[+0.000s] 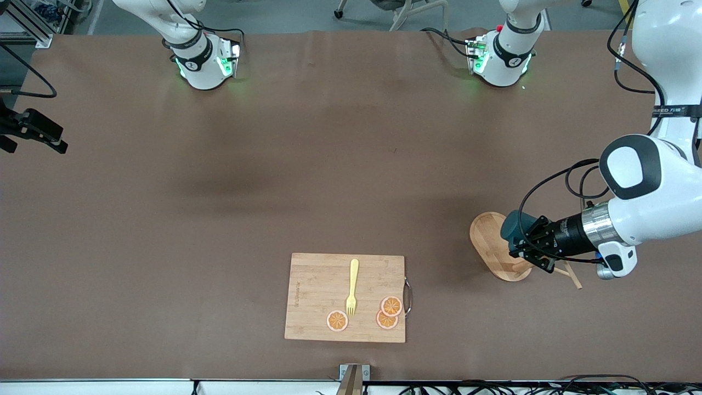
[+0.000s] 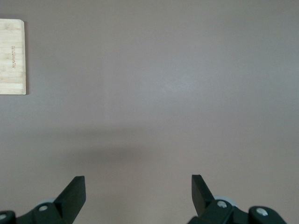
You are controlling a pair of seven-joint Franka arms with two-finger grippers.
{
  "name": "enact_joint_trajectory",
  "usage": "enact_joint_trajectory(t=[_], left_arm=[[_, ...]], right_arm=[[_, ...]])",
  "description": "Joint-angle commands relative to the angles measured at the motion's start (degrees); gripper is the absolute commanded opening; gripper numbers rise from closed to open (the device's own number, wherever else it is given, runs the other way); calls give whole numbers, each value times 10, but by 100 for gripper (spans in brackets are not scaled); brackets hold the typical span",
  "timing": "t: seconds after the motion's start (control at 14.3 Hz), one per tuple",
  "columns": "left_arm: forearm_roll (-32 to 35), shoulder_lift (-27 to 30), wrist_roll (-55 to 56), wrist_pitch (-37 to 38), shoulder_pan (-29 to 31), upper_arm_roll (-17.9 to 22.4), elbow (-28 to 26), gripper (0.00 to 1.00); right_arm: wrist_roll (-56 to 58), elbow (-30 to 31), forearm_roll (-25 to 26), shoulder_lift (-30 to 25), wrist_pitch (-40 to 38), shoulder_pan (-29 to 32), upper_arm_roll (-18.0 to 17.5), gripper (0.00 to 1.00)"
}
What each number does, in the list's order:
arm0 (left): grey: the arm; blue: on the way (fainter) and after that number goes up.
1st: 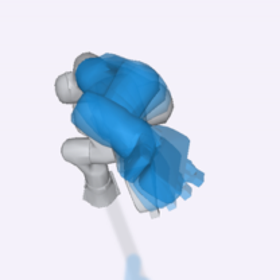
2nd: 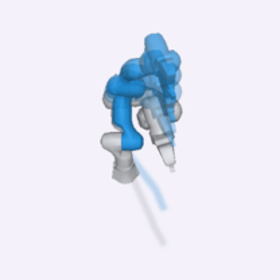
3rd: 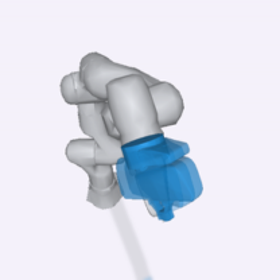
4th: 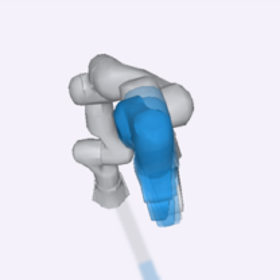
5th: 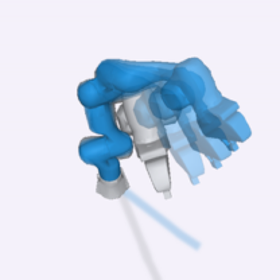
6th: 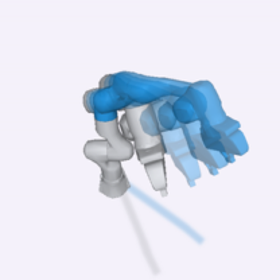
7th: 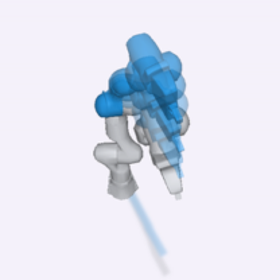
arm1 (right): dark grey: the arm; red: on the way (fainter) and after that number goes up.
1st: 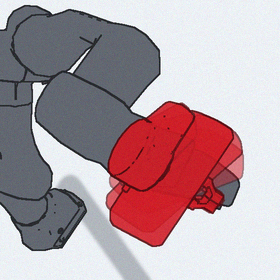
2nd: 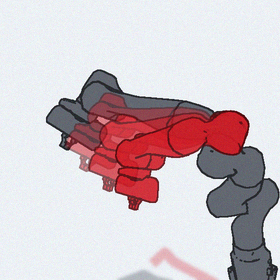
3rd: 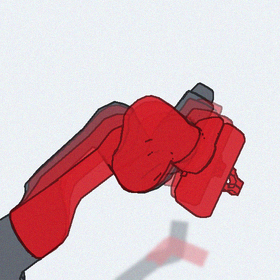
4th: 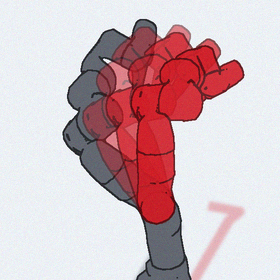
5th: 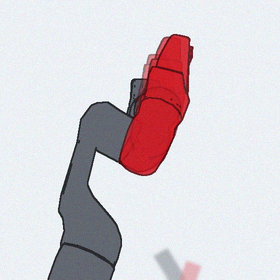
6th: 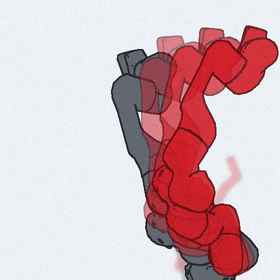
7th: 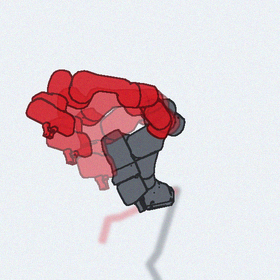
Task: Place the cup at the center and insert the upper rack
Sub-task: 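Hang the mug handle on a mug-tree peg and open the left gripper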
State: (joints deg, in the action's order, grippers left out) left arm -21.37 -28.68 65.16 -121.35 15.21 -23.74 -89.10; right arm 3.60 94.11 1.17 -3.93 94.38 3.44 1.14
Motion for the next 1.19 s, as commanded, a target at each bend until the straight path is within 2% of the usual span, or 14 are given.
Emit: enact_joint_trajectory(t=[0.0, 0.63, 0.7, 0.77, 0.84, 0.91, 0.98, 1.12], left_arm=[[-8, -1, -14, 0, 6, -3, 6, 4], [-8, -4, -25, 0, 13, -3, 6, 6], [-9, -6, -25, -1, 12, -3, 8, 14], [-9, -8, -25, 0, 13, -3, 15, 32], [-9, -13, -26, -1, 13, -3, 18, 64], [-9, -13, -31, -1, 12, -3, 23, 89], [-8, -13, -32, -1, 11, -3, 24, 100], [-6, -10, -31, 0, 11, -3, 24, 100]], right_arm=[[-8, 4, 5, -9, -1, 1, -3, 100], [-8, 4, 5, -9, 0, 1, -3, 100], [-8, 4, 5, -10, 0, 1, -3, 100], [-9, 4, 5, -10, 0, 1, -3, 100], [-8, 4, 5, -10, 1, 1, -3, 100], [-8, 4, 5, -10, 1, 1, -3, 100], [-9, 4, 5, -9, 2, 1, -3, 100], [-9, 4, 4, -9, 2, 2, -3, 100]])
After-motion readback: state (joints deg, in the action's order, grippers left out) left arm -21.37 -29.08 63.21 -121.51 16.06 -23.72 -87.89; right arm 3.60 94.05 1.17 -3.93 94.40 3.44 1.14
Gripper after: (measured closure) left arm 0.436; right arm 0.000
